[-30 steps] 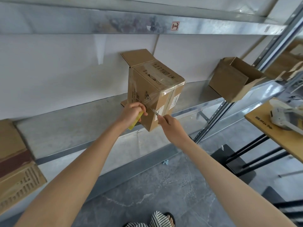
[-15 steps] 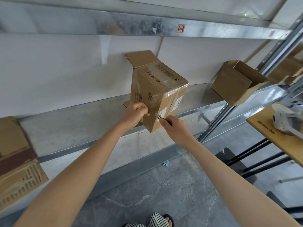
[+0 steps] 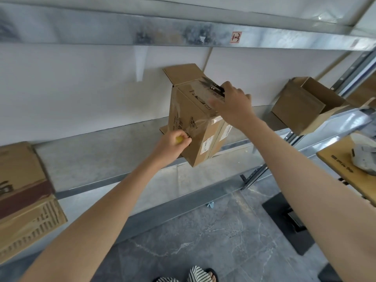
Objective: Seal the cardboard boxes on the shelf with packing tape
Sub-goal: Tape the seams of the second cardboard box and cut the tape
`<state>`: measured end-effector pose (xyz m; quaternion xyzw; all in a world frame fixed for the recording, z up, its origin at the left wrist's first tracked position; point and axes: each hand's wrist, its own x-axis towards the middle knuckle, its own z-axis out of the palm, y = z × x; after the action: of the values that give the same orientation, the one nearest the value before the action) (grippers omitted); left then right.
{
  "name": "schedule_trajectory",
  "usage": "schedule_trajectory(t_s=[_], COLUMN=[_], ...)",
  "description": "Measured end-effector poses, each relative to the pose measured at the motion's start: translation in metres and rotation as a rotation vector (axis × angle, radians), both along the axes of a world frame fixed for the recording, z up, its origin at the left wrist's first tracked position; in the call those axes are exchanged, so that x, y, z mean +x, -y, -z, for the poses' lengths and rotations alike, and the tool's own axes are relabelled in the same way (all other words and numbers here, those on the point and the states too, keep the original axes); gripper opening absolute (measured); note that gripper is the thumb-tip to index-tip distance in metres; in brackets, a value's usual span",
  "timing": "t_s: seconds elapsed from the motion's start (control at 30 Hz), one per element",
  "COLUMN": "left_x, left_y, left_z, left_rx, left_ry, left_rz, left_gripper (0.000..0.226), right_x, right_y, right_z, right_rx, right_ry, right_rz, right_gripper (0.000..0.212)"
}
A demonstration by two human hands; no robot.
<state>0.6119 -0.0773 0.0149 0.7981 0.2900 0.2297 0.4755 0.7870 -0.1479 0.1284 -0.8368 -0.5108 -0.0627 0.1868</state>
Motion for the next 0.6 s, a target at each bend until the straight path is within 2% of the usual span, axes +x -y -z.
schedule_trajectory(t_s=[0.1,0.23,0.3,0.4,0.5,0.6], left_x=[-0.006,-0.020,-0.025,-0.031,-0.036,-0.045], left_y=[-0.003,-0.010,-0.014,-0.023,-0.035,-0.044], left_z=[0.003,0.013,0.017,0.024,0.029,0.035], left_rx=[0.000,0.021,0.041,0.275,0.474,0.461], left_ry=[-0.008,-0.045,-0.085,-0.185,-0.375,-0.615], left_rz=[-0.019,-0.050,-0.072,-0.133,-0.139,-0.074], left_gripper=[0.019,0.020,0.024,0.027,0.034,0.065], right_x=[0.013,0.027,0.030,0.032,0.033,0.034], right_y=[-0.011,-0.014,-0.014,-0.016,-0.018,-0.018], right_z=[0.005,0.013,0.016,0.018,0.019,0.021], right_rx=[-0.116,-0.051,-0.006,0.010,0.011,0.009], right_ry=[0.082,-0.134,-0.183,-0.174,-0.169,-0.160], right_rz=[0.022,0.000,-0.013,-0.012,-0.008,-0.001], right_gripper=[0.045,0.049,0.048,0.048,0.049,0.050])
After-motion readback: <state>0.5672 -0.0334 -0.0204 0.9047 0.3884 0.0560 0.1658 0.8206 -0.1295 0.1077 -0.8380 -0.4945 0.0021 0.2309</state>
